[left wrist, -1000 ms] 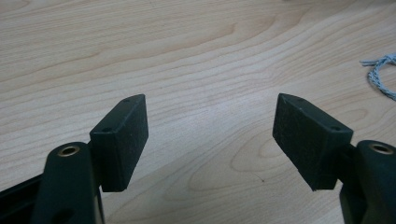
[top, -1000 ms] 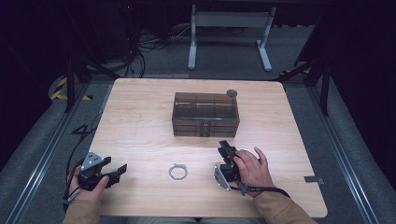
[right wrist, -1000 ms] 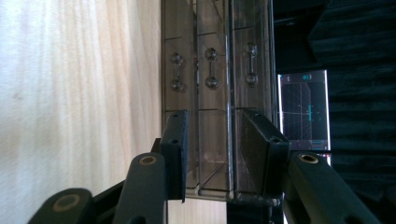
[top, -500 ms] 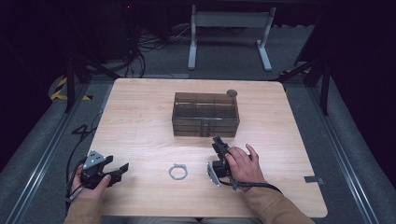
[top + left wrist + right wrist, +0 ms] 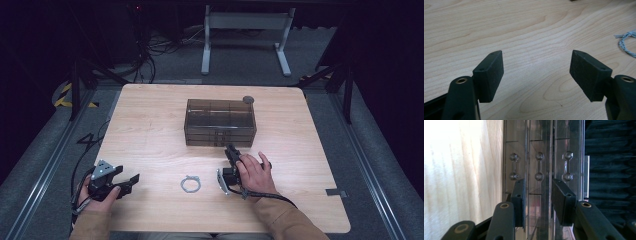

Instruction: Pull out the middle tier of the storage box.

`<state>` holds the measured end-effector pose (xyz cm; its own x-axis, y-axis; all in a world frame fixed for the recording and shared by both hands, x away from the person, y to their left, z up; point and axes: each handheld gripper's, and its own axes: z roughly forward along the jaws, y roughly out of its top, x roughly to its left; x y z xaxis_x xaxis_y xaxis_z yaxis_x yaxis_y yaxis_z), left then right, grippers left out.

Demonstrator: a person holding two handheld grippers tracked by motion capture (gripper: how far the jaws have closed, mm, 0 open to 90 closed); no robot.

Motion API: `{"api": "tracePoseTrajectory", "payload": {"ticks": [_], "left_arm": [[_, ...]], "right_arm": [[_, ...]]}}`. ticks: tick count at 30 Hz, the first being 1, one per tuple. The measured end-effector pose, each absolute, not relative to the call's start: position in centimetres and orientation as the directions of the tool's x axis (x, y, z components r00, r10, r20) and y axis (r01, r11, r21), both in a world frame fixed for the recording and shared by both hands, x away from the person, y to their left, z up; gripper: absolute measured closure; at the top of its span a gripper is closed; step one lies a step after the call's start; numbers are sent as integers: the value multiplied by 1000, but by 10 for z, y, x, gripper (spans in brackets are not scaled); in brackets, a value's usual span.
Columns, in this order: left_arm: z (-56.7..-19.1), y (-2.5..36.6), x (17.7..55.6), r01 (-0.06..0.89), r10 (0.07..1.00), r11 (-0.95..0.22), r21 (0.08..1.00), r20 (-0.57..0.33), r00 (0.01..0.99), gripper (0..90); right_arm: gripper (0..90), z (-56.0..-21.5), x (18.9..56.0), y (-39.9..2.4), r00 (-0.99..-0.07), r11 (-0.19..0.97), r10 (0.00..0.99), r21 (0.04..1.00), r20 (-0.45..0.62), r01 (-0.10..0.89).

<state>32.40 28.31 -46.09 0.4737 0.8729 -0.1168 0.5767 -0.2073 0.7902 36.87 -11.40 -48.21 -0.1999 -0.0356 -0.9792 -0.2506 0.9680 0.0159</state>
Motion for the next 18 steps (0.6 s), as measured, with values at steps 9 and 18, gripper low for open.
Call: {"api": "tracePoseTrajectory", "payload": {"ticks": [9,18], "left_arm": [[-461,282,324,575,872,-207,791,-117,475,282],[-461,282,323,575,873,-210,791,-113,475,283]], "right_arm": [[660,-485,374,-108,-180,972,-37,6,-983,-234],[658,-492,383,-103,-173,974,-41,-1,-984,-227]]}}
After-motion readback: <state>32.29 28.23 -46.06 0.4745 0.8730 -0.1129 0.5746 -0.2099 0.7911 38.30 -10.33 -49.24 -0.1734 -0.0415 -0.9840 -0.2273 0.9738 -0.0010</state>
